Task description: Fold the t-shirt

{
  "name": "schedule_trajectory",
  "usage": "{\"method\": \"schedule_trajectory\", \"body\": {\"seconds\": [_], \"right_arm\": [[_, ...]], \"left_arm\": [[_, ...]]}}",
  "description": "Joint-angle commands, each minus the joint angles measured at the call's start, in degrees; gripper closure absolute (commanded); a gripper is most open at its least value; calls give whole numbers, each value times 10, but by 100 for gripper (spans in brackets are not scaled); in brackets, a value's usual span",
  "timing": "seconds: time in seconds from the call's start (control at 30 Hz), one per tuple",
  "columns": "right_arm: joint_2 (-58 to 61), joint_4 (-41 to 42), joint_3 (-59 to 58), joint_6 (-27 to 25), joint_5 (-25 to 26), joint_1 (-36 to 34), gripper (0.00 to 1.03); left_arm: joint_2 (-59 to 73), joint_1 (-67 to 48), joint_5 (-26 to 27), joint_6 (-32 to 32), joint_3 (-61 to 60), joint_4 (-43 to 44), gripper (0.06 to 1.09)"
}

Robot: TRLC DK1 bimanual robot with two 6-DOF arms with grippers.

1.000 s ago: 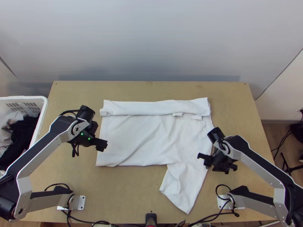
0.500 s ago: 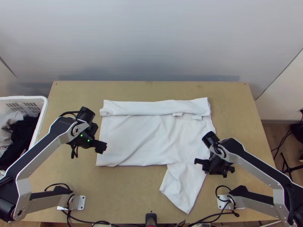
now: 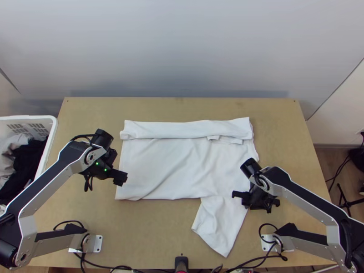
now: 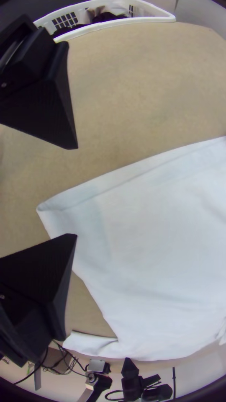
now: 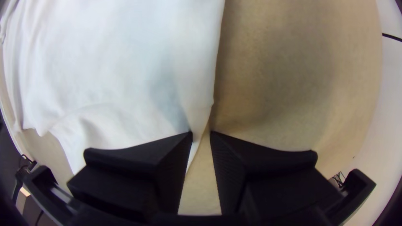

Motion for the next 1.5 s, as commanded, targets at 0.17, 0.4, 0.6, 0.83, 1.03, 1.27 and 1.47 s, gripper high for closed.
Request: {"method": "schedule_trajectory", "body": {"seconds": [0.17, 0.4, 0.6, 0.83, 1.03, 1.27, 1.47], "right_arm": [[1, 78, -12, 0, 2, 32, 100], [-8, 79, -12, -2, 3, 29, 100], [-4, 83, -9, 1, 2, 30, 100], [-3, 83, 4, -2, 3, 28, 100], [-2, 84, 6, 1, 2, 26, 100], [-12, 82, 3, 4, 2, 26, 100], [-29, 73, -1, 4, 2, 24, 100]], "left_arm": [[-3, -6, 0, 3, -2, -1, 11], [-13, 5, 7, 22, 6, -33, 11], [5, -10, 65, 37, 8, -97, 11], [51, -22, 70, 17, -24, -99, 11], [46, -43, 72, 9, -47, -60, 18], [50, -43, 75, 1, -58, -9, 69], [56, -32, 75, -3, -65, 17, 104]]}}
